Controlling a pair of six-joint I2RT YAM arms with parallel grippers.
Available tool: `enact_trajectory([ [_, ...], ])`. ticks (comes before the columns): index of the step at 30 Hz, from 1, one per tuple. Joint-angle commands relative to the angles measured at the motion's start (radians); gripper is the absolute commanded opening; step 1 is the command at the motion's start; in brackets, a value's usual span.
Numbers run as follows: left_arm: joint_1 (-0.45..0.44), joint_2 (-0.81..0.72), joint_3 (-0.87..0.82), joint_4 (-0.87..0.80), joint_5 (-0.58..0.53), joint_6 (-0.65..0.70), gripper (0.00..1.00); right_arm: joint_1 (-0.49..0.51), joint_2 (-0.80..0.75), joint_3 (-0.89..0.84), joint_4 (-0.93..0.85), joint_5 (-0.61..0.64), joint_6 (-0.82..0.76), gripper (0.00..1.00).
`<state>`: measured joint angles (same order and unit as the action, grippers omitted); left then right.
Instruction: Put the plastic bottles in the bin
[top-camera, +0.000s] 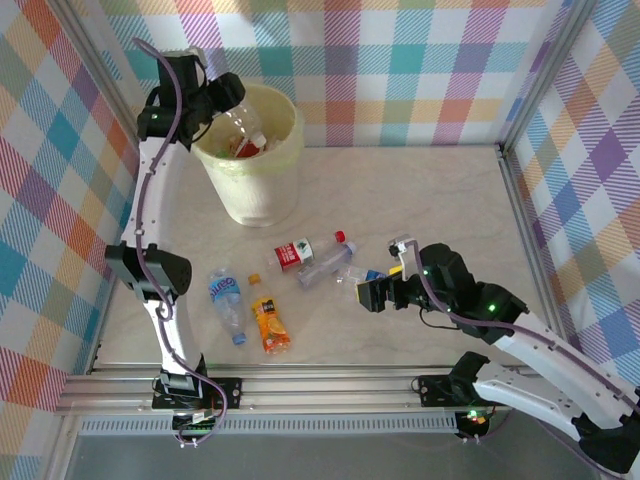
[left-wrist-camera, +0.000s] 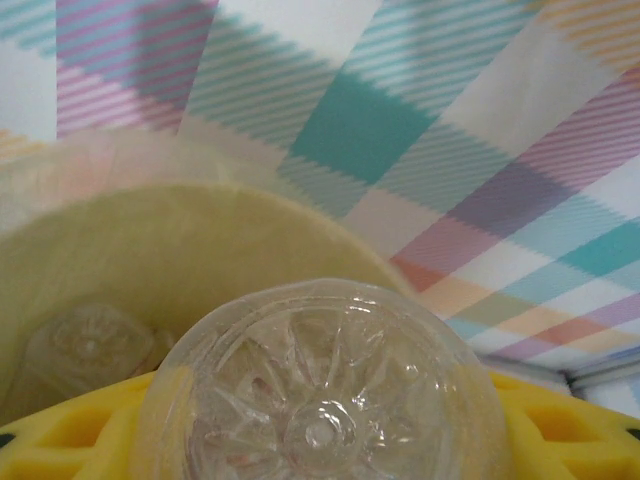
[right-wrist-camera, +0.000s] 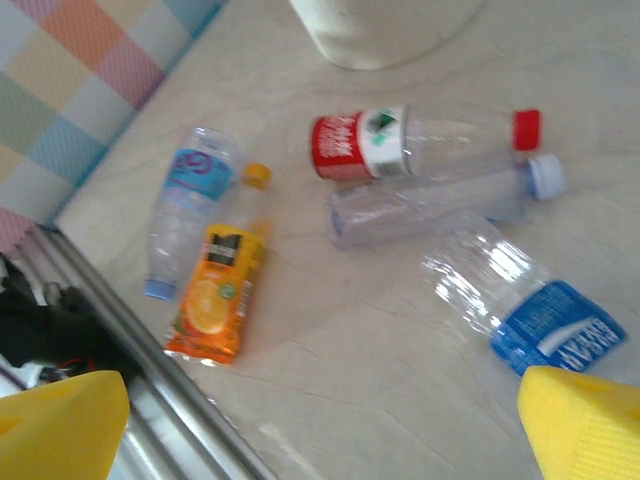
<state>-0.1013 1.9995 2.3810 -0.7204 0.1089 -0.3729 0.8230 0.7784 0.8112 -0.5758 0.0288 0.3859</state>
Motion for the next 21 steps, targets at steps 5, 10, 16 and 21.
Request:
enact_trajectory([
  [5, 0.017, 0.063, 0.024, -0.107, 0.058, -0.029, 0.57, -0.004, 0.012, -0.029, -0.034, 0.059, -0.015, 1.0],
  [10, 0.016, 0.069, 0.016, -0.133, 0.079, -0.044, 0.65, -0.005, 0.055, -0.031, -0.068, 0.118, -0.011, 1.0],
  [16, 0.018, 0.015, 0.014, -0.12, 0.115, -0.013, 0.95, -0.008, 0.104, -0.018, -0.07, 0.137, -0.05, 1.0],
  [21, 0.018, -0.069, -0.01, -0.106, 0.176, 0.034, 1.0, -0.049, 0.162, -0.011, -0.048, 0.102, -0.09, 1.0],
])
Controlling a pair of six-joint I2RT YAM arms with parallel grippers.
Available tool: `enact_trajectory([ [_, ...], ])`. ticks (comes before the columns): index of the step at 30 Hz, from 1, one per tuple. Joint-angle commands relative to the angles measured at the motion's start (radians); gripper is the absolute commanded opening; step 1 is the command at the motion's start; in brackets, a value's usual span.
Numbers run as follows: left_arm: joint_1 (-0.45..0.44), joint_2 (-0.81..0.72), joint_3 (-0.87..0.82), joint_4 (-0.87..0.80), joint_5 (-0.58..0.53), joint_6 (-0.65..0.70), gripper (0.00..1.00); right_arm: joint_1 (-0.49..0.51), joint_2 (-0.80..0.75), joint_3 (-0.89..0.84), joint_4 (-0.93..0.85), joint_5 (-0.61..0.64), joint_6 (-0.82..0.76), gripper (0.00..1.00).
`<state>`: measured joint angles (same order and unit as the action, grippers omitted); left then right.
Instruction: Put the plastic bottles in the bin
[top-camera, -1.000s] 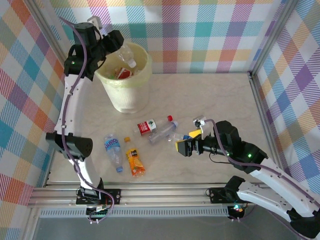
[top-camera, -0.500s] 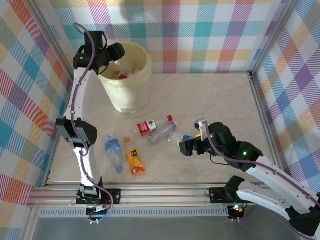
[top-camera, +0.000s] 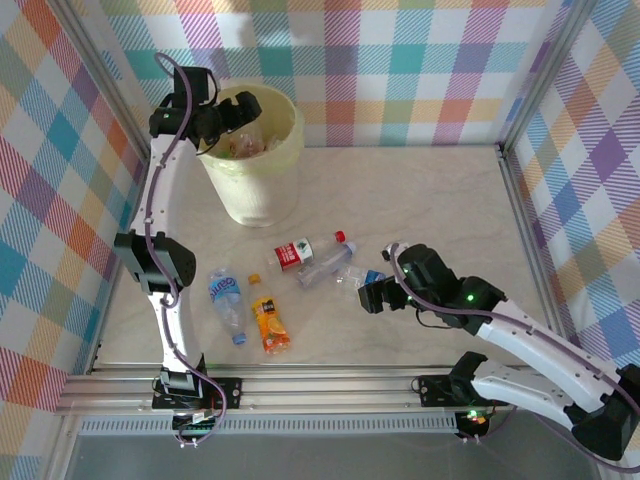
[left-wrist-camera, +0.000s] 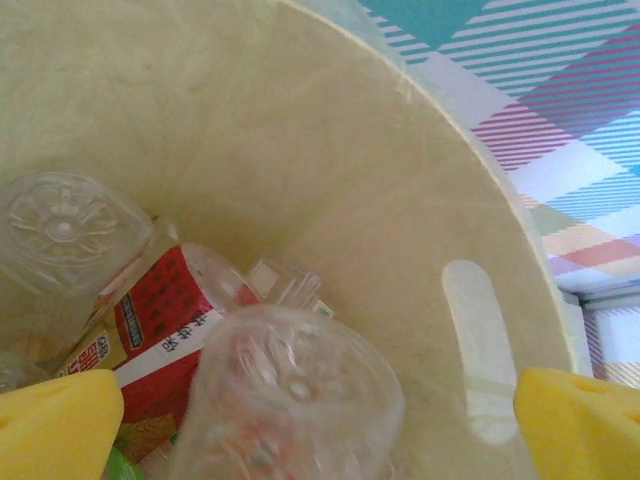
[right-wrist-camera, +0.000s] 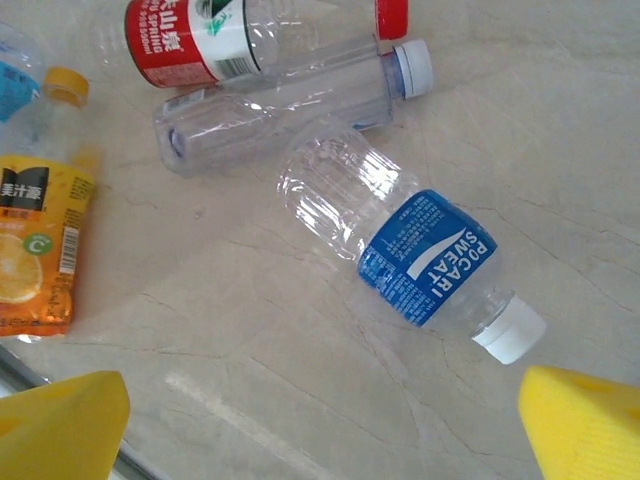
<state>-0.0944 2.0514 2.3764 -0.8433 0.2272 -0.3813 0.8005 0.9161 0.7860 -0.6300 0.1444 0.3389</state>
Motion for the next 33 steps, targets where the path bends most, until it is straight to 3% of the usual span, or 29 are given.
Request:
enact_trajectory([
  [1, 0.012, -0.147, -0.029, 0.03, 0.075, 0.055, 1.0, -0.039, 0.042, 0.02, 0.003, -0.028, -0.047, 1.0],
  [11, -0.021, -0.526, -0.479, 0.2, 0.303, 0.165, 1.0, -0.115, 0.239, 0.058, 0.058, -0.09, -0.124, 1.0],
  [20, -0.194, -0.836, -0.954, 0.224, 0.505, 0.223, 1.0, -0.153, 0.398, 0.11, 0.077, -0.067, -0.191, 0.92],
  [25, -0.299, -0.985, -1.201, 0.291, 0.477, 0.179, 1.0, -0.161, 0.462, 0.142, 0.086, -0.113, -0.248, 0.89],
  [33, -0.36, -1.103, -1.431, 0.378, 0.443, 0.097, 1.0, -0.16, 0.568, 0.206, 0.053, -0.146, -0.314, 0.88],
])
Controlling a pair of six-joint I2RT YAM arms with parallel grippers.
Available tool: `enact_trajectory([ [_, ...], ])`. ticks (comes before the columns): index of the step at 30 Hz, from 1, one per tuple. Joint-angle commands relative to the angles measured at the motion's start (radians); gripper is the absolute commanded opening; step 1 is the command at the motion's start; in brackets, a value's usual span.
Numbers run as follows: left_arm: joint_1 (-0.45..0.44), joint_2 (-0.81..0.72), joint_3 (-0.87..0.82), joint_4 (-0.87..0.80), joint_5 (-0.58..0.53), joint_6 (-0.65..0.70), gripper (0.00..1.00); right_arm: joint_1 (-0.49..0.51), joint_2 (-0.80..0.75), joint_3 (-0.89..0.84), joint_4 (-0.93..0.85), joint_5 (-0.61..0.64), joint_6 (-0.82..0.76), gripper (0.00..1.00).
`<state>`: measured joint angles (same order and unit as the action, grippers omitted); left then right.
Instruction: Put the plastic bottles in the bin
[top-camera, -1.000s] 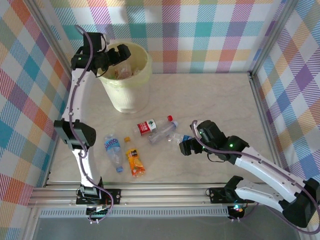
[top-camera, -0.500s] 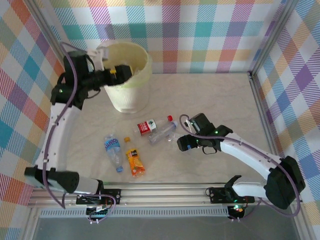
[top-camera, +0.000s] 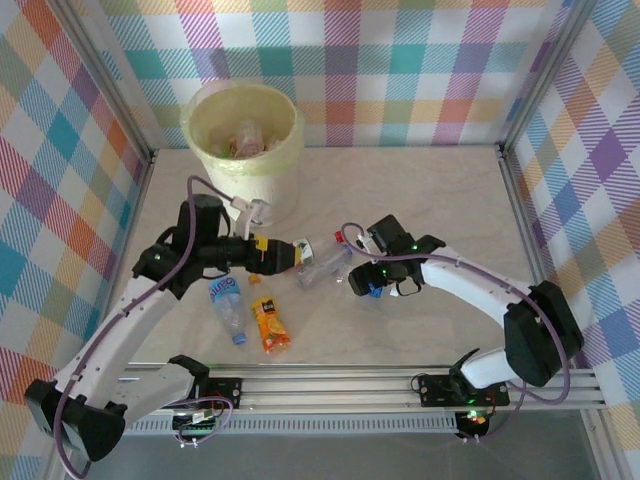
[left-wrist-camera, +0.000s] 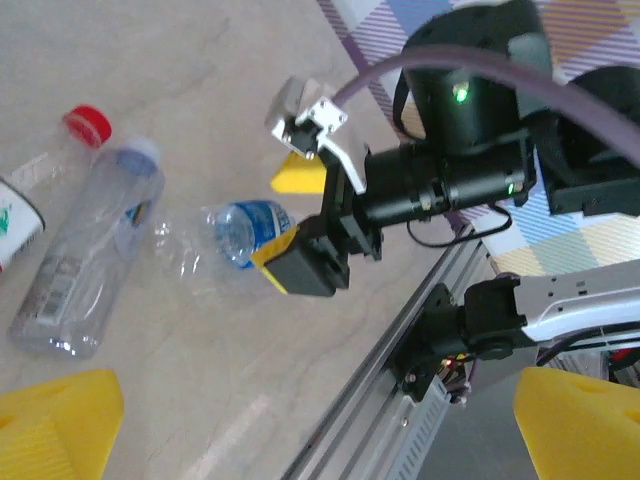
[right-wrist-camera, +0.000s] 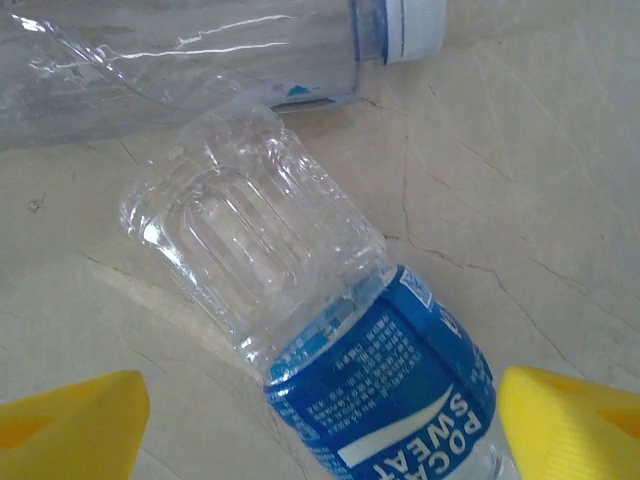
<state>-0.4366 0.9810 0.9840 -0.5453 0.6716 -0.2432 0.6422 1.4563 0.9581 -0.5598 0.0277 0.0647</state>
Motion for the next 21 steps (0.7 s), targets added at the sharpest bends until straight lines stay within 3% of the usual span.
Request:
enact_trajectory([
  [1, -0.023, -0.04, -0.052, 0.088, -0.003, -0.047, 1.0, -0.001, 0.036, 0.036, -0.021, -0.034, -0.039, 0.87],
  [21, -0.06, -0.087, -0.168, 0.15, -0.039, -0.113, 1.0, 0.171, 0.087, -0.015, -0.089, 0.058, 0.066, 0.82],
])
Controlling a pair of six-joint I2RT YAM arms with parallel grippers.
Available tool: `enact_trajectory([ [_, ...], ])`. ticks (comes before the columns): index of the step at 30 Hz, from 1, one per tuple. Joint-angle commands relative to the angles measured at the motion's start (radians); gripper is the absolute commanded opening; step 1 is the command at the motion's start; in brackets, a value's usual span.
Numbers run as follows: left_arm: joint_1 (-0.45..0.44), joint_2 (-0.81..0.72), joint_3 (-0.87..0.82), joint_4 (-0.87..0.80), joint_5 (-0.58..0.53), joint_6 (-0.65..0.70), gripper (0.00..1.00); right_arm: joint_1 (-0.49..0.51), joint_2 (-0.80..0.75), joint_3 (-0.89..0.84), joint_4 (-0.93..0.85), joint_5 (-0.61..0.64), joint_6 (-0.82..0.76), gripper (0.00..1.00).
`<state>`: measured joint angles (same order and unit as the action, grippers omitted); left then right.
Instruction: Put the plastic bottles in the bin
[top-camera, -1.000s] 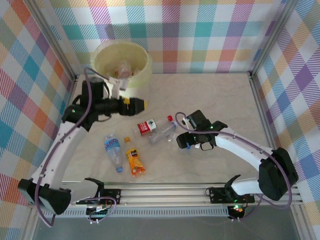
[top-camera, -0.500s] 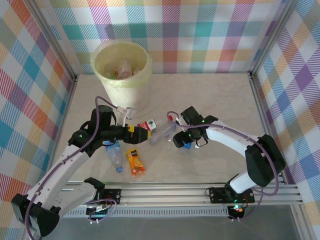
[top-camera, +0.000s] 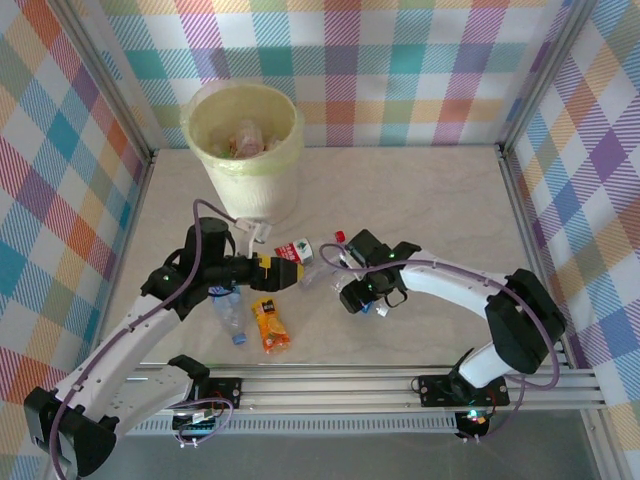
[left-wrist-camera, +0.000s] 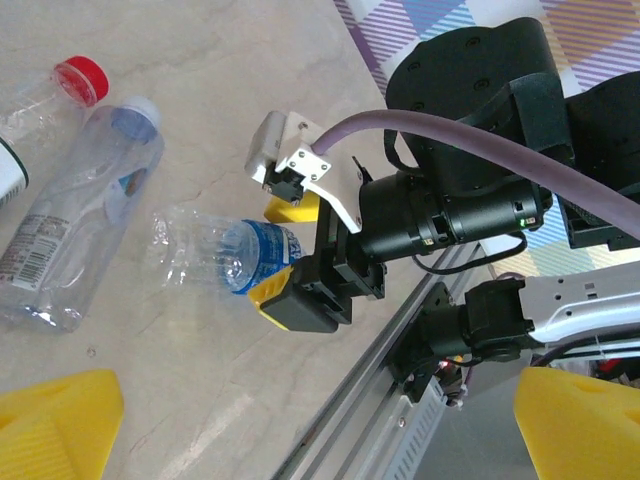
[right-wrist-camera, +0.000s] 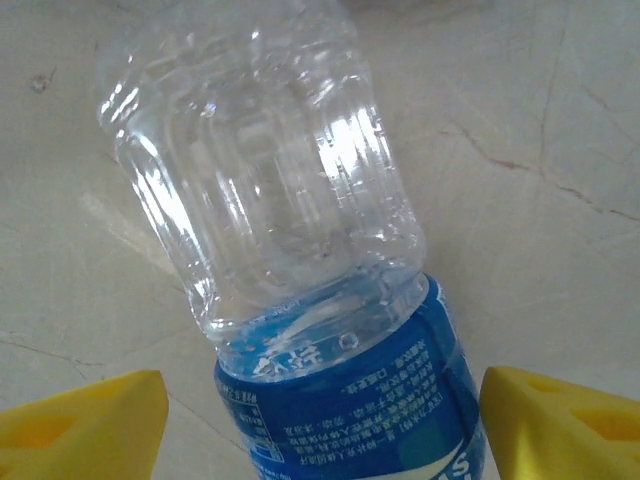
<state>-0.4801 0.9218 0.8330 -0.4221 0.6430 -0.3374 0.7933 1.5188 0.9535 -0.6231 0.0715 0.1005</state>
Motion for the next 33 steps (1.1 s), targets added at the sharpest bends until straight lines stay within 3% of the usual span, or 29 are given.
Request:
enact_trajectory([
  [1, -0.018, -0.033, -0.018, 0.027, -0.013, -0.023, 1.0, 0.028, 0.032, -0.01, -0.022, 0.013, 0.033, 0.82],
  [11, -0.023, -0.109, -0.056, -0.026, -0.065, -0.032, 1.0, 0.085, 0.118, 0.019, -0.004, 0.022, 0.063, 0.81],
  [16, -0.023, -0.155, -0.096, -0.016, -0.093, -0.078, 1.0, 0.086, 0.084, 0.003, 0.022, 0.001, 0.089, 0.68],
  [18, -0.024, -0.171, -0.133, 0.02, -0.114, -0.131, 1.0, 0.083, 0.036, -0.019, 0.058, -0.044, 0.108, 0.62],
  [24, -0.042, -0.209, -0.297, 0.296, -0.117, -0.351, 0.99, 0.075, -0.113, -0.073, 0.177, -0.213, 0.189, 0.61],
  [33, -0.106, -0.178, -0.398, 0.527, -0.199, -0.484, 1.0, 0.07, -0.214, -0.067, 0.312, -0.484, 0.274, 0.61],
])
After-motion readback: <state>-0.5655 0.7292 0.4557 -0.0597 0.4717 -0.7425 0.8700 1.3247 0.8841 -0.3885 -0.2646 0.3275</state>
